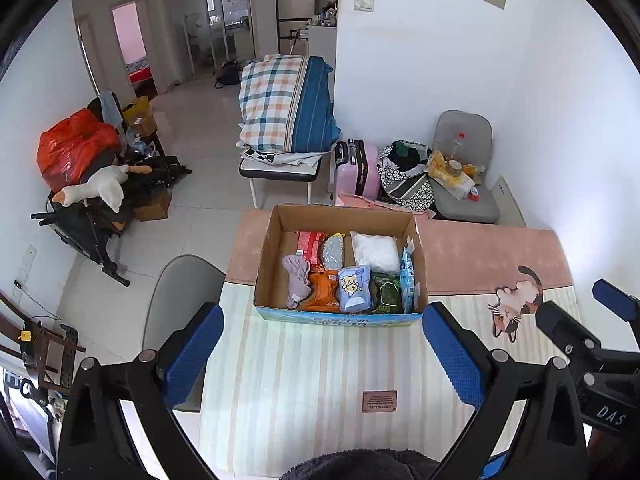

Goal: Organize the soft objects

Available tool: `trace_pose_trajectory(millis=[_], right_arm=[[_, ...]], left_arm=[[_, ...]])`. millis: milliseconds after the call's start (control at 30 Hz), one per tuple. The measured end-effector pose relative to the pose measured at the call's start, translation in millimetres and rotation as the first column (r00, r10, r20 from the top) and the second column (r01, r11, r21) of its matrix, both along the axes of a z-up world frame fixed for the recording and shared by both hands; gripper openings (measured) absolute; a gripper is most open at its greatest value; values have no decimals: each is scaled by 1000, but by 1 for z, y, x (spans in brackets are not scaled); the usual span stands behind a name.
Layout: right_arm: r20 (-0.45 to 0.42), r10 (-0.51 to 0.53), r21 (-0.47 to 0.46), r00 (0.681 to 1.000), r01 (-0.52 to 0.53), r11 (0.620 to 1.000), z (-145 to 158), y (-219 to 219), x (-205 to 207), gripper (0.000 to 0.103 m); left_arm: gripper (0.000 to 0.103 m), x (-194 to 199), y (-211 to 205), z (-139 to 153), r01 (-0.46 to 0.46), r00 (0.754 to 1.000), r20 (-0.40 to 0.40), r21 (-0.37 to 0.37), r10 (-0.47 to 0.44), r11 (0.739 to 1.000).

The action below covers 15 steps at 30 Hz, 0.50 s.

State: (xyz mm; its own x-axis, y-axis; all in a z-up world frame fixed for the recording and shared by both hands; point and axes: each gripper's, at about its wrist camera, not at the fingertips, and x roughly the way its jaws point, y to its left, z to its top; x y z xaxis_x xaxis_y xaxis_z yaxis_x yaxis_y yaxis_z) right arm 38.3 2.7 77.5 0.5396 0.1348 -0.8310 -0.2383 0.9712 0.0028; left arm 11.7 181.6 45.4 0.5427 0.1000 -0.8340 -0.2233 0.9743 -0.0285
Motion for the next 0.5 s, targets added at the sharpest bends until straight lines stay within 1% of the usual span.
trace_pose_trajectory(millis=[100,233,500], right_arm=[[1,-16,-2,1000,16,1000,-2,-4,4,103],[-5,-36,-3,999,36,999,-11,-4,14,103],[-29,-51,-28,998,50,998,-35,1,30,103]], left_arm=[[102,0,-1,-2,-4,1000,-1,7,4,1000],[102,3,-2,-11,-25,1000,4,45,24,999],[102,16,3,-35,-37,999,-37,47,39,998]])
